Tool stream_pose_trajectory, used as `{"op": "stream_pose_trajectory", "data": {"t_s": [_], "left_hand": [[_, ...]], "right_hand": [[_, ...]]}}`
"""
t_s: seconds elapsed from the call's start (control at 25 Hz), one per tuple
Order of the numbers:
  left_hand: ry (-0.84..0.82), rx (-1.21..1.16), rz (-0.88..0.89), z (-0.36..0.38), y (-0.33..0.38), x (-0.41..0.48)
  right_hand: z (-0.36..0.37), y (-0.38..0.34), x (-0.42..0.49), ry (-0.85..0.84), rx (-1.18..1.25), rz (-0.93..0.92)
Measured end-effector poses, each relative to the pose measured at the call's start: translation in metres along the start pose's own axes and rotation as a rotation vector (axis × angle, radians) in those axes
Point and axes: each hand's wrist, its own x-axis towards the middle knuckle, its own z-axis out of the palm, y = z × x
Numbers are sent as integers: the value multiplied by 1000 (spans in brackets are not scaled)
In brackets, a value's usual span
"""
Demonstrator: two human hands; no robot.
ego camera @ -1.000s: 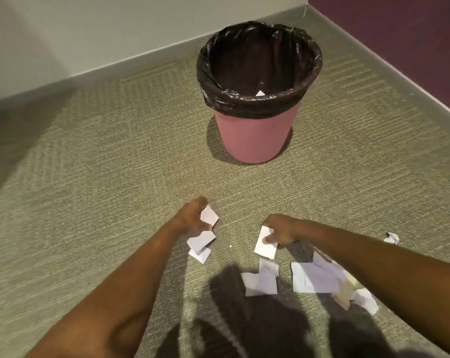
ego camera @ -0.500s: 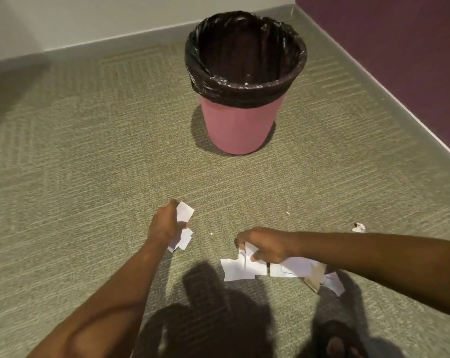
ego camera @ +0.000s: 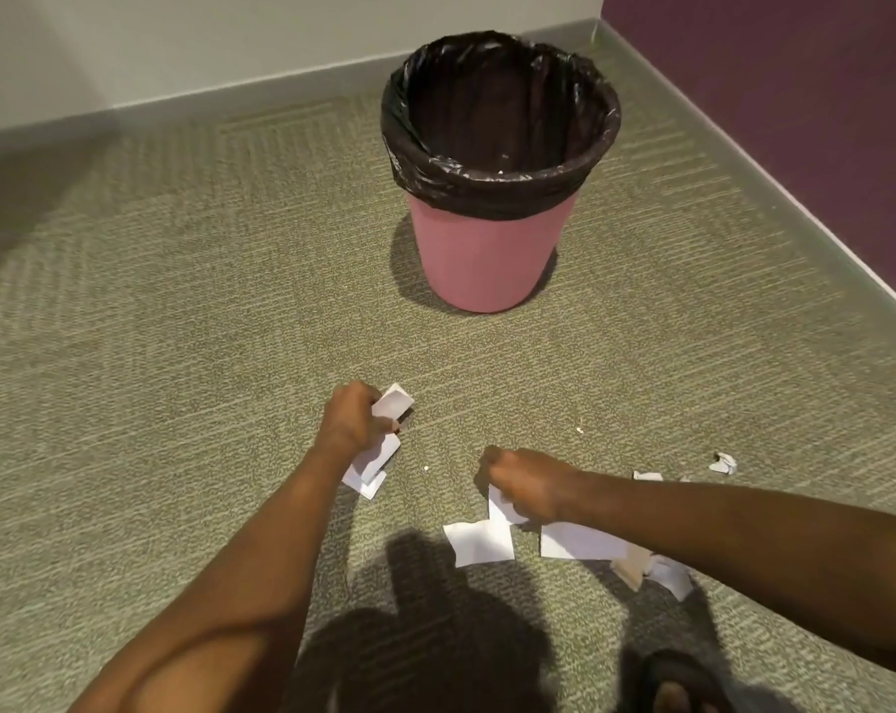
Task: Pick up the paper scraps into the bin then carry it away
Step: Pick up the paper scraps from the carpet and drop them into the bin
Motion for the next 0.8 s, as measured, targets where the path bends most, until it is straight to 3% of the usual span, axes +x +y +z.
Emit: {"op": "stream_pose_trajectory", "data": {"t_s": [0.12, 0.2, 0.32, 0.4, 0.52, 0.6, 0.8], "left_hand": [[-23, -107, 54, -40, 34, 8], [54, -285, 93, -78, 56, 7], [442, -762, 161, -149, 96, -10], [633, -933, 292, -192, 129, -18], [617, -854, 483, -224, 183, -11], [545, -785, 512, -223, 216, 7], [399, -505, 406, -194, 262, 57]], "right_hand": [[-53, 12, -2, 83, 34, 25], [-112, 16, -14, 114, 101, 28], [-205, 15, -49, 224, 326, 18], [-248, 19, -67, 428, 595, 34], [-291, 33, -72, 757, 881, 79], [-307, 45, -69, 913, 976, 167], [-313, 73, -51, 1034, 951, 376]]}}
